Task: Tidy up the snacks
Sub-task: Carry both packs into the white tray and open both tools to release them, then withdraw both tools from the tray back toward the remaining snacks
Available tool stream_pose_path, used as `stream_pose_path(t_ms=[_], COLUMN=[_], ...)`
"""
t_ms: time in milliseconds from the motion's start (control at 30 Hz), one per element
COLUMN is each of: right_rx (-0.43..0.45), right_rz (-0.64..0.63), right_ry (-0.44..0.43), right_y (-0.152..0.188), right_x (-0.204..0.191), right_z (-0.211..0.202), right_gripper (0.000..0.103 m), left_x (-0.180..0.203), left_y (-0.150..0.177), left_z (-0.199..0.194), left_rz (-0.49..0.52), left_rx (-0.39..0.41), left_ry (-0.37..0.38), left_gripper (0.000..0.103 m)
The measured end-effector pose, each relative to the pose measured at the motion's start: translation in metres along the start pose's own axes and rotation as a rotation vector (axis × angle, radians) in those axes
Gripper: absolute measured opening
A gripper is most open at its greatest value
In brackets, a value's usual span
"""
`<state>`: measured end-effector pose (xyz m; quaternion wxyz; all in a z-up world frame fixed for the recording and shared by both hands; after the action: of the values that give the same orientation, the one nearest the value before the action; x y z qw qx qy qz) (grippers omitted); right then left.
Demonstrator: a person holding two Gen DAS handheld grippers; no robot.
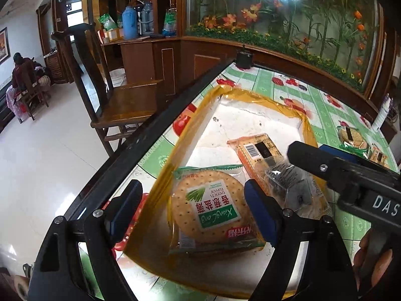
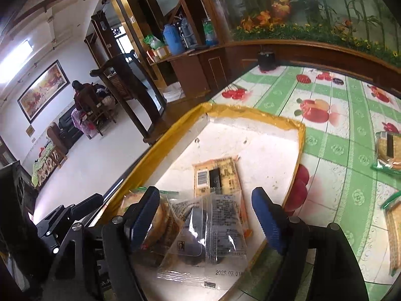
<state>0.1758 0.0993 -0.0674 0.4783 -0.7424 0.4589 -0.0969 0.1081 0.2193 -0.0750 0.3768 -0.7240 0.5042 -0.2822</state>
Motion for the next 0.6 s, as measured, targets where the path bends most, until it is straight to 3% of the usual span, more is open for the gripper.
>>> stream_pose_path(t_ms=[600], right_rx=[0.078], right_rz=[0.06], right_ry=[0.071], right_y=[0.004], right_x=[0.042], right_z=[-0.07], right_gripper=[0.078], left_x=[0.03], left_y=[-0.005], left_z=[-0.031], left_rz=[0.042], left_rx=[0.048], left_ry=[0.034], left_gripper=[0.084])
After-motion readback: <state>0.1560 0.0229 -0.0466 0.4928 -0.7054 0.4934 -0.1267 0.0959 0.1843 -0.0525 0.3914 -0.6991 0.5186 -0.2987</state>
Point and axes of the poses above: each gripper's, at about its wrist camera, not at the fingertips, and z roughly the way its jaws point, x to its right, y to its underside, the point moved 3 cm from there along z, roughly the way its jaws point, and after that the axes turned 11 degrees about x, right-handed, at the moved point
